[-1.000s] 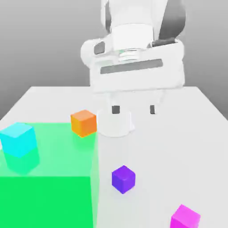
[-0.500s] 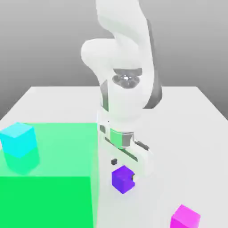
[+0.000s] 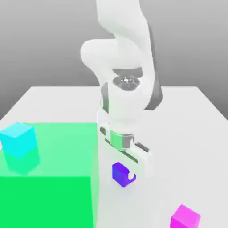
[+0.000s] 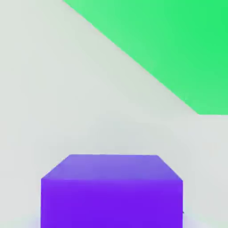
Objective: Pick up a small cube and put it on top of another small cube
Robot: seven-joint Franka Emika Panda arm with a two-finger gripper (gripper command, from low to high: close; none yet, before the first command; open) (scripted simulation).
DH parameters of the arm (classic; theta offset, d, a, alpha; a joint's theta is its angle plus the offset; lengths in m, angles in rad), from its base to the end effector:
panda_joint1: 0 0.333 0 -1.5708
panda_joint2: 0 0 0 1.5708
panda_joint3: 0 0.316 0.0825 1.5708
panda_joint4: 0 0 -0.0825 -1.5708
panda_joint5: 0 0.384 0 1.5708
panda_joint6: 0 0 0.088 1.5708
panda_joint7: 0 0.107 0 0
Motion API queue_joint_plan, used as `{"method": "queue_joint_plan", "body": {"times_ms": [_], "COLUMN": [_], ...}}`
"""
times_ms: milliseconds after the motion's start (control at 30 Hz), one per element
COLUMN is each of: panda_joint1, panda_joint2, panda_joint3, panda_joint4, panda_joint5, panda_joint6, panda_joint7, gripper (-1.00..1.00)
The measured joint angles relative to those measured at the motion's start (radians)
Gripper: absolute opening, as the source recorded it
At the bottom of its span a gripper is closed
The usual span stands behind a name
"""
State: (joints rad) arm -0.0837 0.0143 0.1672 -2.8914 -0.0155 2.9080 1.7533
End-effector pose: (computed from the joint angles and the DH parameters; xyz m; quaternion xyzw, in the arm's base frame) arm 0.3439 0.0301 0.1870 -0.6768 0.7362 -0.0012 0.0006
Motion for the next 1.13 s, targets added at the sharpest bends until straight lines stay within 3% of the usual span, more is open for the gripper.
{"method": "queue_joint_plan", "body": {"times_ms": [100,367,800,867,967,1000,1133], "panda_joint1": [0.029,-0.010,-0.240,-0.276,-0.292,-0.293,-0.293], "panda_joint2": [-0.062,-0.131,-0.184,-0.181,-0.145,-0.134,-0.134], "panda_joint3": [0.018,-0.012,-0.186,-0.216,-0.229,-0.230,-0.230], "panda_joint4": [0.059,0.342,0.718,0.732,0.669,0.647,0.647], "panda_joint5": [0.037,0.041,0.011,0.007,0.006,0.007,0.007], "panda_joint6": [-0.083,-0.371,-0.868,-0.901,-0.812,-0.781,-0.781], "panda_joint7": [-0.052,0.026,0.444,0.507,0.530,0.531,0.531], "gripper": [-1.00,-1.00,-1.00,-1.00,-1.00,1.00,1.00]}}
